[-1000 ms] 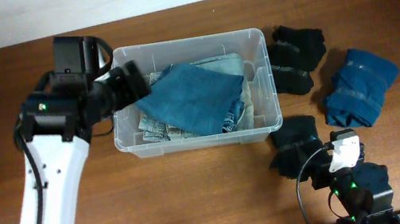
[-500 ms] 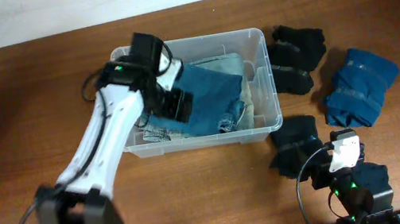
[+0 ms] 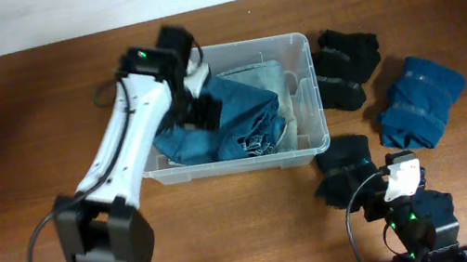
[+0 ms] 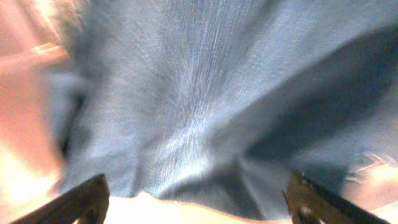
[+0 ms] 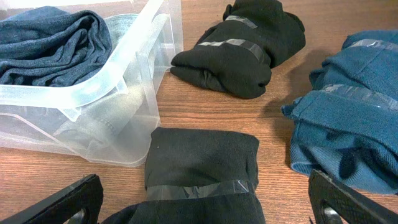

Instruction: Pack container

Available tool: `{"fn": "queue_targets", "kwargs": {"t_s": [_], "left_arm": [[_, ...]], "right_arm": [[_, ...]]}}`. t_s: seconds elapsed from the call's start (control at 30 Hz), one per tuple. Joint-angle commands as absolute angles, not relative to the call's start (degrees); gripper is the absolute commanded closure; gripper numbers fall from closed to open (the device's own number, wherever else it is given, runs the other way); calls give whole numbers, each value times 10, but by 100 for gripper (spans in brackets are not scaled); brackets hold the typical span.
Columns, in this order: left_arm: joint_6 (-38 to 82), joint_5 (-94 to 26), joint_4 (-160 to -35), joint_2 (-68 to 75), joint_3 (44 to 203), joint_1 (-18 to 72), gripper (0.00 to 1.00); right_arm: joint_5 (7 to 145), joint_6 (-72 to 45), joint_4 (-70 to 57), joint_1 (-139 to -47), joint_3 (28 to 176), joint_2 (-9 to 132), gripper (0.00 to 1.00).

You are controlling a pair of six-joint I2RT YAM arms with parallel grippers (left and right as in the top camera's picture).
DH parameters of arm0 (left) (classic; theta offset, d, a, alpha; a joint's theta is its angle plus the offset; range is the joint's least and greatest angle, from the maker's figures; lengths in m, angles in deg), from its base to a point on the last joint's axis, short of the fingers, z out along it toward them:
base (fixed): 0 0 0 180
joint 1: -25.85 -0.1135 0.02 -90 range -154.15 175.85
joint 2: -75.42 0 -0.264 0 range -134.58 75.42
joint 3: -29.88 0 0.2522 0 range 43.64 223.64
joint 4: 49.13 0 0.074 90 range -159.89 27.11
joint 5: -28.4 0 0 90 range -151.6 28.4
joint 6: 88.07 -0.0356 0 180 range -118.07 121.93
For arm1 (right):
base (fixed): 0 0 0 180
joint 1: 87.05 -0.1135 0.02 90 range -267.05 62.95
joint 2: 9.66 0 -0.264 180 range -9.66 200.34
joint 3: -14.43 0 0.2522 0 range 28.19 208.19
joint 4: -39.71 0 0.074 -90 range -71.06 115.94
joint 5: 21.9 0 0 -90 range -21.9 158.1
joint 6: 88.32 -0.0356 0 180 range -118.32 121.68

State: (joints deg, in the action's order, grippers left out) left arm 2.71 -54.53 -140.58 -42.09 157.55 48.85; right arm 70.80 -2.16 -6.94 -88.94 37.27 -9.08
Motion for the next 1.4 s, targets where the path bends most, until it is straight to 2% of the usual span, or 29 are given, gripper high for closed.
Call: {"fn": "queue_targets", "kwargs": {"t_s": [0.0, 0.1, 0.27, 0.5, 0.67, 0.77, 0.93, 1.17, 1.37], "left_arm": [[78, -585, -1451, -331, 1716, 464, 4], [121, -615, -1495, -297, 1804, 429, 2], [147, -630, -1537, -245, 1842, 352, 1], [141, -631, -1596, -198, 1842, 229, 1], [140, -631, -1596, -197, 1842, 200, 1], [141, -631, -1596, -197, 1842, 199, 1], [141, -631, -1596, -197, 1842, 199, 1], [141, -631, -1596, -197, 1842, 199, 1], [141, -631, -1596, -197, 1842, 199, 1]], "right_arm": [[709, -17, -68, -885, 369, -95, 2], [709, -17, -68, -885, 369, -95, 2], [710, -18, -51, -885, 369, -95, 2], [937, -156, 14, -885, 369, -95, 2], [932, -173, -3, -885, 428, -70, 2], [844, -149, -64, -885, 539, -3, 2], [716, -100, -209, -885, 765, 204, 2], [741, -77, -313, -877, 981, 461, 2], [770, -125, -332, -756, 1066, 616, 2]]}}
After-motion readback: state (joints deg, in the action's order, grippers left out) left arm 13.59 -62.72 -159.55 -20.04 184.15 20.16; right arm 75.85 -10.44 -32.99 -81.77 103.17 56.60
